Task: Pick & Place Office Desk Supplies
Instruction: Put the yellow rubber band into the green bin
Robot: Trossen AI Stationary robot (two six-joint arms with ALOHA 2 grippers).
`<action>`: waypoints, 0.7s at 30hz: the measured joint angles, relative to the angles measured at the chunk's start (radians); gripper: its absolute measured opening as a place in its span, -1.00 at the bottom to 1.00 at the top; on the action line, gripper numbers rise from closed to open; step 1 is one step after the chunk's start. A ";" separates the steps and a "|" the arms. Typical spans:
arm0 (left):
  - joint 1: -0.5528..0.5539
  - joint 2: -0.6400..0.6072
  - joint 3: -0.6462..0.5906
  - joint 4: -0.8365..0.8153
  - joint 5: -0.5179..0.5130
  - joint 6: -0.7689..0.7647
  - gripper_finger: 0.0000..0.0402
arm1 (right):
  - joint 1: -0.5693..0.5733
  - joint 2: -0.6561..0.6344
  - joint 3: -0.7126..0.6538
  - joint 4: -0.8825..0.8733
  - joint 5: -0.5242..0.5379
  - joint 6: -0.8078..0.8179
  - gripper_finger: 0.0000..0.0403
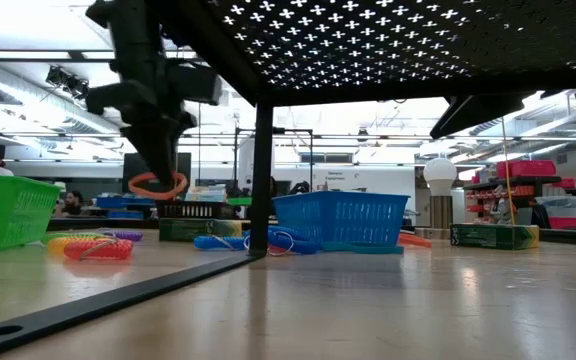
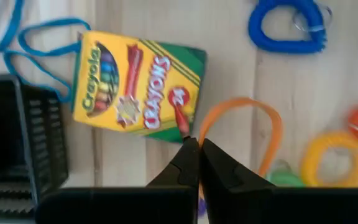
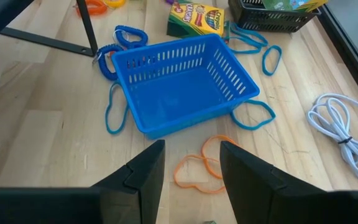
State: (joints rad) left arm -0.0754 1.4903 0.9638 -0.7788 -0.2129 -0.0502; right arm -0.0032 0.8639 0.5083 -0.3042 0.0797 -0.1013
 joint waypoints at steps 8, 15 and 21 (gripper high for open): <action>-0.073 -0.104 0.001 -0.246 0.006 -0.189 -0.99 | -0.001 0.000 0.000 0.000 0.000 -0.001 -0.18; -0.159 -0.202 0.002 -0.397 0.144 -0.329 -0.99 | -0.001 0.000 0.000 0.000 0.000 0.010 -0.18; -0.200 -0.190 0.001 -0.406 0.198 -0.341 -0.99 | -0.001 0.000 0.000 0.004 0.017 0.011 -0.18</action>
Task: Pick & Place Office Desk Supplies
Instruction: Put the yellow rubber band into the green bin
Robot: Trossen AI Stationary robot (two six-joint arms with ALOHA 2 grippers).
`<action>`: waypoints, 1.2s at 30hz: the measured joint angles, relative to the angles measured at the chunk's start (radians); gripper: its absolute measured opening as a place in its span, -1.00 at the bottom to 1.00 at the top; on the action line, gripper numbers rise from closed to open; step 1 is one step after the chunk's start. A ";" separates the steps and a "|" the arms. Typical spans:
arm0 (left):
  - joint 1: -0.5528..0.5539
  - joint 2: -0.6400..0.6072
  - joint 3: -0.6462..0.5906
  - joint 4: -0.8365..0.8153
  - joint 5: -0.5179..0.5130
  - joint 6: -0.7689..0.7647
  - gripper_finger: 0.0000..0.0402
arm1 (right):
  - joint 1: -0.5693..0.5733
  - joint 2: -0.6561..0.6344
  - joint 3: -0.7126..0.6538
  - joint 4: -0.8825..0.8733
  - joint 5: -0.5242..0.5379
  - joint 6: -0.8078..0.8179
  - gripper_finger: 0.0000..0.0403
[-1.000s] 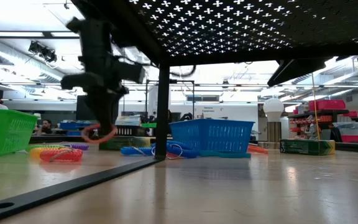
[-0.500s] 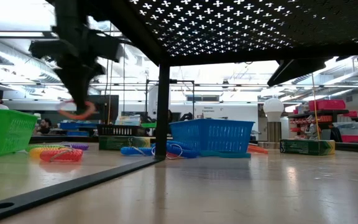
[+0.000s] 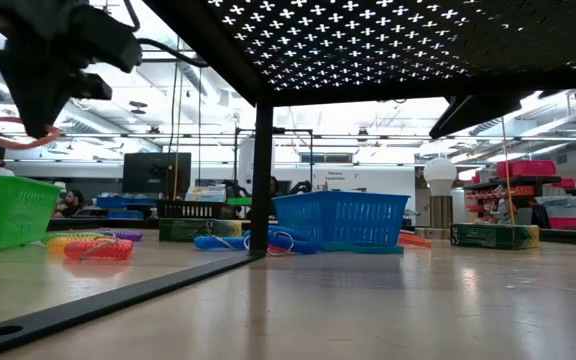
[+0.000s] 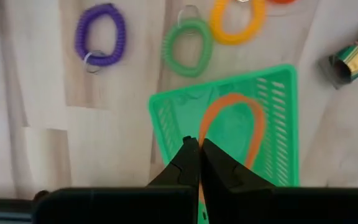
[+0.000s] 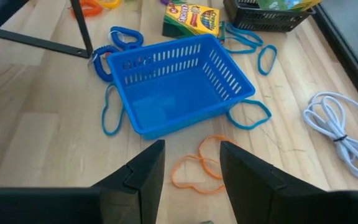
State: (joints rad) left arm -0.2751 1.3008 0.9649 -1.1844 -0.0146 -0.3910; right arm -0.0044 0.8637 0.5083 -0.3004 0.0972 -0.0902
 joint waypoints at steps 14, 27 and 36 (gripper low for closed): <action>-0.001 0.141 -0.001 -0.011 0.051 0.029 -0.98 | 0.000 0.000 0.000 -0.006 0.006 0.004 -0.18; -0.014 0.146 -0.001 0.040 0.042 -0.096 -0.08 | 0.000 0.000 0.000 -0.005 0.005 0.004 -0.18; -0.014 0.133 -0.002 -0.065 0.030 -0.148 0.32 | 0.001 0.000 0.000 -0.005 0.004 0.006 -0.18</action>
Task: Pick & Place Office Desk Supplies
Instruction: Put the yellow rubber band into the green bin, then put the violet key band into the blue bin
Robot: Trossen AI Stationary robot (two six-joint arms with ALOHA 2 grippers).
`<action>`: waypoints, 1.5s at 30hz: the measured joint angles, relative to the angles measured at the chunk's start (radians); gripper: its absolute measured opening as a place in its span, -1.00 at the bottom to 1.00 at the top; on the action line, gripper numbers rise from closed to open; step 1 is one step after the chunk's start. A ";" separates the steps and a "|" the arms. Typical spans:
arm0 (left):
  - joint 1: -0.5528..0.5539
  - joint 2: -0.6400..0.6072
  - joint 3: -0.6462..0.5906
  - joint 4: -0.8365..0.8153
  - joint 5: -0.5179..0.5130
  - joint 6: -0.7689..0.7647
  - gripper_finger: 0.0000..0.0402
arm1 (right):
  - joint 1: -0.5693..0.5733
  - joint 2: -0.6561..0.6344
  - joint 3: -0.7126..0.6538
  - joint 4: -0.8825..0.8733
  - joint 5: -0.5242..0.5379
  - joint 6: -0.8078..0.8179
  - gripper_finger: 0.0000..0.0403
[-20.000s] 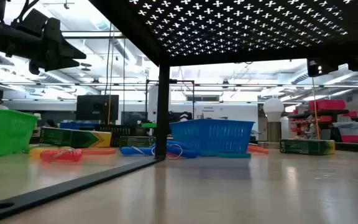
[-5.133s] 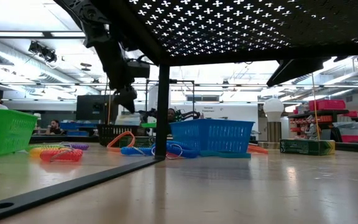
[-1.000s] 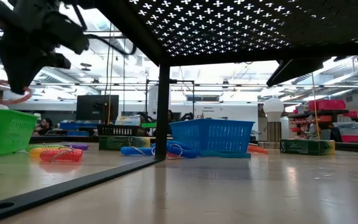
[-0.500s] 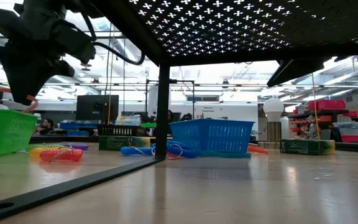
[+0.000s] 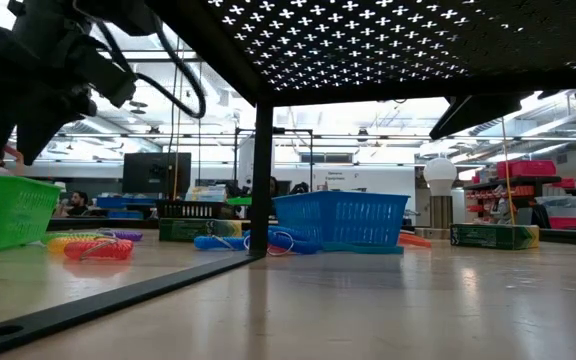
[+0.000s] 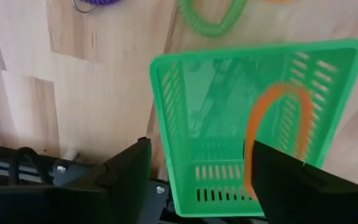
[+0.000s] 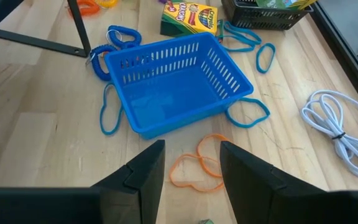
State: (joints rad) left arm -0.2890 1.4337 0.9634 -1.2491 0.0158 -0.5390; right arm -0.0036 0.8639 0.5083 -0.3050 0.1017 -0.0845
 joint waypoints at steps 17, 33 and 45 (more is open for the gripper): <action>-0.013 -0.056 0.000 -0.036 -0.187 -0.017 0.33 | 0.000 0.000 0.000 0.002 0.000 0.001 -0.18; 0.213 -0.097 -0.083 0.536 -0.268 0.304 0.39 | 0.000 0.000 0.000 0.001 0.000 -0.010 -0.18; 0.347 -0.096 -0.280 0.642 -0.102 0.305 0.39 | 0.000 0.000 0.000 0.001 -0.001 -0.010 -0.18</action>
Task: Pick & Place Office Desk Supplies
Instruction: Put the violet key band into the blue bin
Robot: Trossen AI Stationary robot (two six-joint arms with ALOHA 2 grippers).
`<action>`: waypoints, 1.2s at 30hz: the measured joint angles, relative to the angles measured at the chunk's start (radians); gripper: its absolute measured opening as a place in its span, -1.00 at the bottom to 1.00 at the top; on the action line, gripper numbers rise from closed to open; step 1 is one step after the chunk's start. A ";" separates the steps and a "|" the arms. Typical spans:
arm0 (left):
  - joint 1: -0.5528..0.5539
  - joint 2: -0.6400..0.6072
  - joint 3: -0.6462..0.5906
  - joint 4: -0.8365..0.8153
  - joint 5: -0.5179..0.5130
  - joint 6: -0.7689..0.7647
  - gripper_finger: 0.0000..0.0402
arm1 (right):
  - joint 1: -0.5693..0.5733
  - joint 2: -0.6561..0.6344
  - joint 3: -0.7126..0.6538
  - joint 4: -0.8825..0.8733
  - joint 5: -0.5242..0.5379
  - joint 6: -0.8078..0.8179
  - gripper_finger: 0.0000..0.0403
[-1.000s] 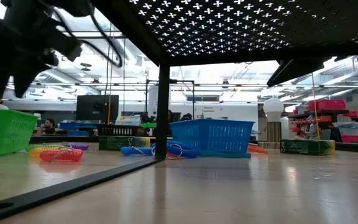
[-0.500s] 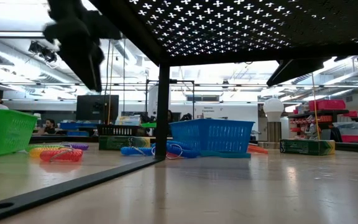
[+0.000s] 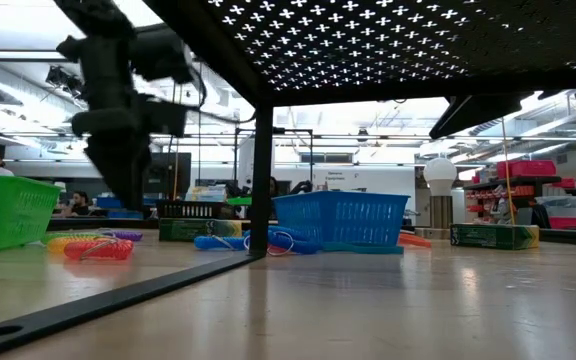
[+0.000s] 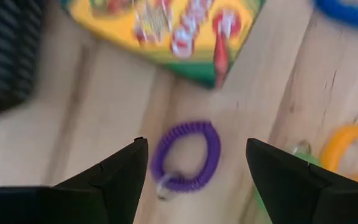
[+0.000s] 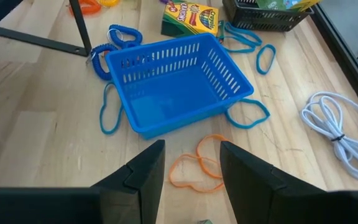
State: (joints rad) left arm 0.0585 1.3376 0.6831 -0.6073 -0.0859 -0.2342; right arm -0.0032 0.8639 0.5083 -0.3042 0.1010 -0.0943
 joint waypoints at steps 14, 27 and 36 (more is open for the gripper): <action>-0.001 0.127 -0.027 0.073 0.027 0.031 0.39 | -0.001 0.000 0.000 0.020 0.001 0.011 -0.18; -0.007 0.161 -0.030 0.107 -0.042 0.029 -0.47 | -0.001 0.000 0.000 0.021 0.011 0.011 -0.18; -0.041 0.162 0.090 0.001 -0.093 0.041 -0.98 | -0.001 0.000 0.000 0.021 0.011 0.011 -0.18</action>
State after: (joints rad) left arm 0.0179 1.4995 0.7727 -0.6061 -0.1789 -0.1928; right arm -0.0043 0.8636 0.5083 -0.2829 0.1115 -0.0834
